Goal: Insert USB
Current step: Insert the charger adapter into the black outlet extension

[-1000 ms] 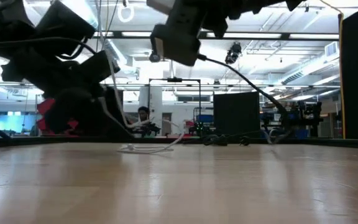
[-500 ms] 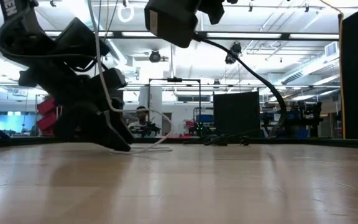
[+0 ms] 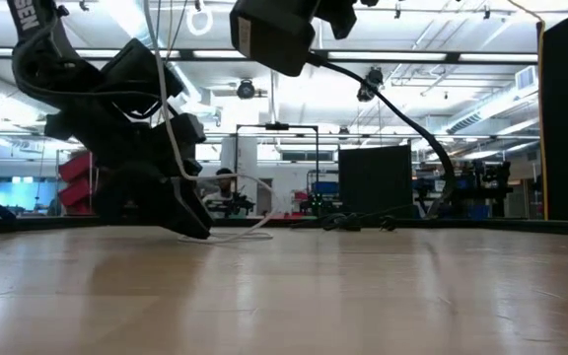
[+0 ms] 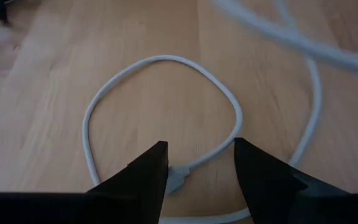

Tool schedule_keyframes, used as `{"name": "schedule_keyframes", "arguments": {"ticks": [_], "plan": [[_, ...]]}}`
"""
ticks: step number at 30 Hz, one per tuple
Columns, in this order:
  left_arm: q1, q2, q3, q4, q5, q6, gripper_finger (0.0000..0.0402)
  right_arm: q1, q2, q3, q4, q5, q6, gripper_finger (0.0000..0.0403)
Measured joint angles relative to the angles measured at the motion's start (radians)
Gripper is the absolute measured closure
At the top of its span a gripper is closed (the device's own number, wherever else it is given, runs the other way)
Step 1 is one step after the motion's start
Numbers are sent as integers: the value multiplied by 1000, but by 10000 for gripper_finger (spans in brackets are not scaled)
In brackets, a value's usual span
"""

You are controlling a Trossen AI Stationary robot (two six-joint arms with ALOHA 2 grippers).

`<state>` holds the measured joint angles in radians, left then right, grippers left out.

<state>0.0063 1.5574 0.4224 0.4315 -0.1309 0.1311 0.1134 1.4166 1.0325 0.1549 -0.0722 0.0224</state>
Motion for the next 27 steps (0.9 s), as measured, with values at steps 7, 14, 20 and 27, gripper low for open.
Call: {"name": "schedule_keyframes", "arguments": {"ticks": [7, 14, 20, 27], "plan": [[2, -5, 57, -88, 2, 25, 211, 9, 0, 0, -30, -1, 1, 176], [20, -10, 88, -216, 24, 54, 187, 9, 3, 0, -49, 0, 1, 176], [58, -11, 89, -265, 113, 64, 196, 9, 3, 0, -48, 0, -1, 176], [71, -10, 86, -267, 134, 83, 259, 11, 3, 0, -48, 0, 0, 176]]}}
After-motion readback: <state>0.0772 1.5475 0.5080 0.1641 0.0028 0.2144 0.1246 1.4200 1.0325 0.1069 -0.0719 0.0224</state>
